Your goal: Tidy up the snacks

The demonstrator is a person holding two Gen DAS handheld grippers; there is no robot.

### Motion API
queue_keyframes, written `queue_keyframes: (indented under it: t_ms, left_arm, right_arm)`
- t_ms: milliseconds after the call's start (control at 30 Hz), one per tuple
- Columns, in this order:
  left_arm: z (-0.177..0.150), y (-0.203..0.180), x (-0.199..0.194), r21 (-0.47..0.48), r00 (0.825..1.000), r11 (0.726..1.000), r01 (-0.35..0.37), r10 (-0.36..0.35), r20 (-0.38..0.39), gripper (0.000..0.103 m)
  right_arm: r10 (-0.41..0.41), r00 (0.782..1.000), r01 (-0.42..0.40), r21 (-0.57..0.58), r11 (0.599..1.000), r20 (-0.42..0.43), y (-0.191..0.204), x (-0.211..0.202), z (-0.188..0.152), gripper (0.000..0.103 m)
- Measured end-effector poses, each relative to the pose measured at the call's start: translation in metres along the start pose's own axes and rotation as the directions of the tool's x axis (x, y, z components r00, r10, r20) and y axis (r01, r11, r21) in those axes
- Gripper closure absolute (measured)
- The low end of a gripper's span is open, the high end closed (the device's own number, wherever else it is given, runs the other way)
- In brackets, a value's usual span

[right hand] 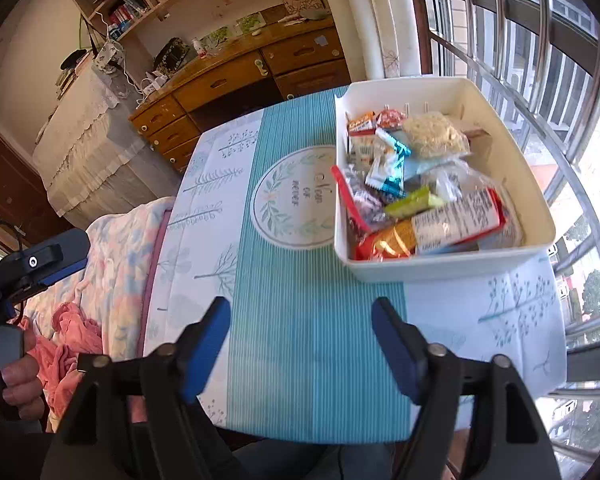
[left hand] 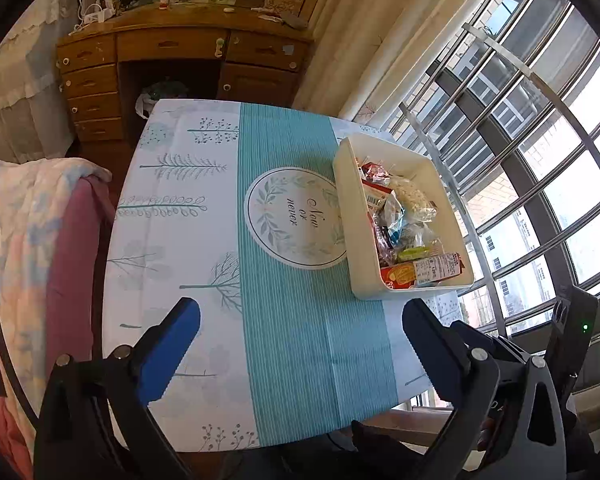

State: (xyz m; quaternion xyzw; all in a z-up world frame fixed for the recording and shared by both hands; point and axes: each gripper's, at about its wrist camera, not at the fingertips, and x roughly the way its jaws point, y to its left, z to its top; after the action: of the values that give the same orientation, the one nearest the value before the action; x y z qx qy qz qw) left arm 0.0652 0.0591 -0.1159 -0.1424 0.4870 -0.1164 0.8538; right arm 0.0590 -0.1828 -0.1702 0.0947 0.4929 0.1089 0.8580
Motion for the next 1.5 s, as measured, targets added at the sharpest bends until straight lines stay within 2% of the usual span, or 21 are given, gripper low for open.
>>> queue_keyframes:
  t_ms: [133,267,367,500,667,900,1233,1500]
  left_arm:
    - [-0.007,-0.004,-0.018,0.034,0.999,0.998,-0.05,0.05,0.008,0.001]
    - [-0.008,-0.018,-0.042,0.085,0.997,0.994,-0.073,0.07,0.043,0.001]
    - [-0.007,-0.036,-0.055,0.128,0.993,0.986,-0.111,0.105,0.055,0.001]
    - [-0.007,-0.057,-0.068,0.137,0.992,0.983,-0.119,0.111,0.068,0.001]
    - [-0.014,-0.081,-0.078,0.144,0.979,0.972,-0.185,0.169,0.115,0.001]
    - [-0.017,-0.092,-0.091,0.102,0.948,0.961,-0.259,0.232,0.219,0.001]
    - [-0.019,-0.102,-0.084,0.095,0.933,0.952,-0.29,0.259,0.25,0.001]
    - [-0.017,-0.107,-0.084,0.104,0.936,0.957,-0.272,0.238,0.259,0.001]
  right_arm:
    - [-0.034,0.999,0.034,-0.012,0.999,-0.007,0.006,-0.013,-0.013,0.019]
    - [-0.055,0.998,0.055,-0.051,0.997,-0.005,0.013,-0.038,-0.014,0.014]
    - [-0.049,0.999,0.048,-0.086,0.995,-0.006,0.019,-0.06,-0.012,0.011]
    - [-0.036,0.999,0.034,-0.109,0.993,-0.021,0.029,-0.088,-0.008,0.006]
    - [-0.063,0.998,0.061,-0.126,0.99,-0.018,0.043,-0.103,-0.008,0.005]
    - [-0.102,0.993,0.11,-0.124,0.986,0.064,0.043,-0.112,-0.006,0.005]
    - [-0.105,0.984,0.123,-0.115,0.986,0.147,0.034,-0.119,-0.002,0.004]
    - [-0.084,0.989,0.098,-0.114,0.989,0.12,0.027,-0.113,0.003,0.002]
